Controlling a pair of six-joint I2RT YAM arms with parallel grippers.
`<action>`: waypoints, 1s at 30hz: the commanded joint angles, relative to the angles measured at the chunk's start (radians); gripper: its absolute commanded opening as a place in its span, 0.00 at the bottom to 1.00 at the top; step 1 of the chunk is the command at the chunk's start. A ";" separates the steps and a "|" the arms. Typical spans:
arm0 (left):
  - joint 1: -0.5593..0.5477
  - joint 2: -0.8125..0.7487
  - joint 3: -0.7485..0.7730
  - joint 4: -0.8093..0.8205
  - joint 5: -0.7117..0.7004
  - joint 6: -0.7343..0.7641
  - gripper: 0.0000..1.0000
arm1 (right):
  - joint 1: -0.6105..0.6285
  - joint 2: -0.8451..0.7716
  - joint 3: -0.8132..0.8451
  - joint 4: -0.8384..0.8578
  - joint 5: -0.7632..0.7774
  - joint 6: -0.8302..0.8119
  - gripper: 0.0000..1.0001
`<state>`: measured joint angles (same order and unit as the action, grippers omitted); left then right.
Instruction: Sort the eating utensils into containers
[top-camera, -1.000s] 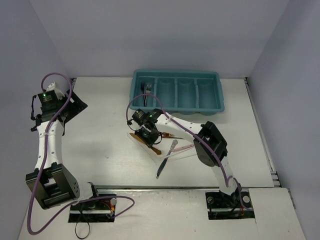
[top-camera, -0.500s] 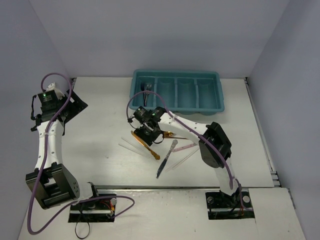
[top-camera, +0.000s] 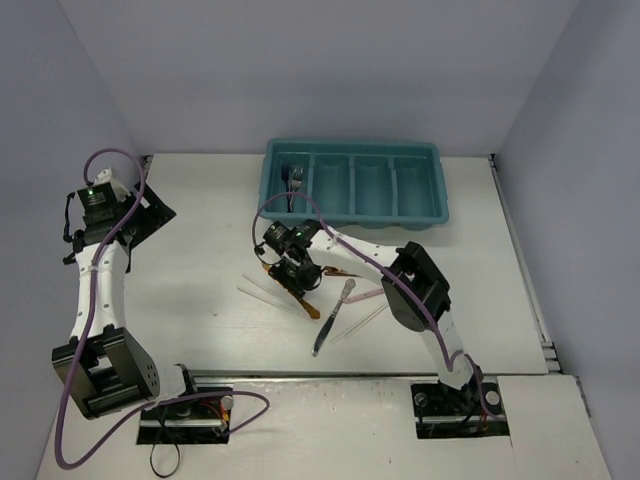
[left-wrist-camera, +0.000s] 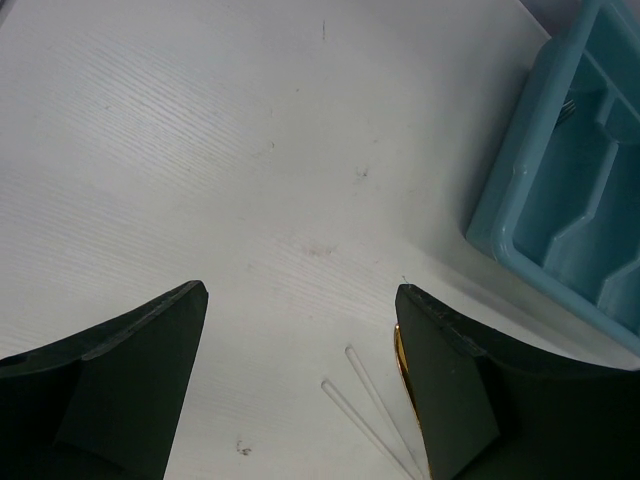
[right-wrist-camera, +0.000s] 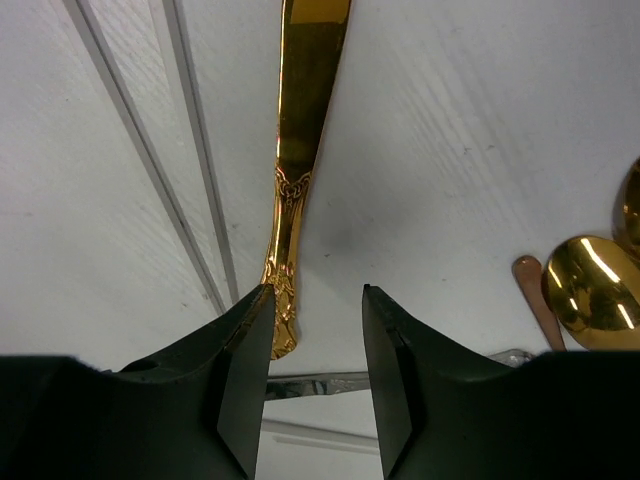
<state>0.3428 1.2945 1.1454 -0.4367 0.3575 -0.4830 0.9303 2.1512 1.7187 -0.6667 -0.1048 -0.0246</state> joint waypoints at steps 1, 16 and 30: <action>0.006 -0.032 0.007 0.061 -0.006 0.009 0.75 | 0.022 0.025 0.045 -0.036 -0.030 0.018 0.38; 0.030 -0.069 -0.046 0.069 -0.003 0.029 0.75 | 0.005 0.191 -0.012 -0.073 -0.012 -0.009 0.23; 0.087 -0.088 -0.079 0.069 0.048 0.040 0.75 | -0.022 0.294 -0.012 -0.186 0.011 -0.149 0.25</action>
<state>0.4136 1.2483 1.0630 -0.4137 0.3769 -0.4703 0.9298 2.2858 1.8091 -0.7521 -0.1568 -0.1023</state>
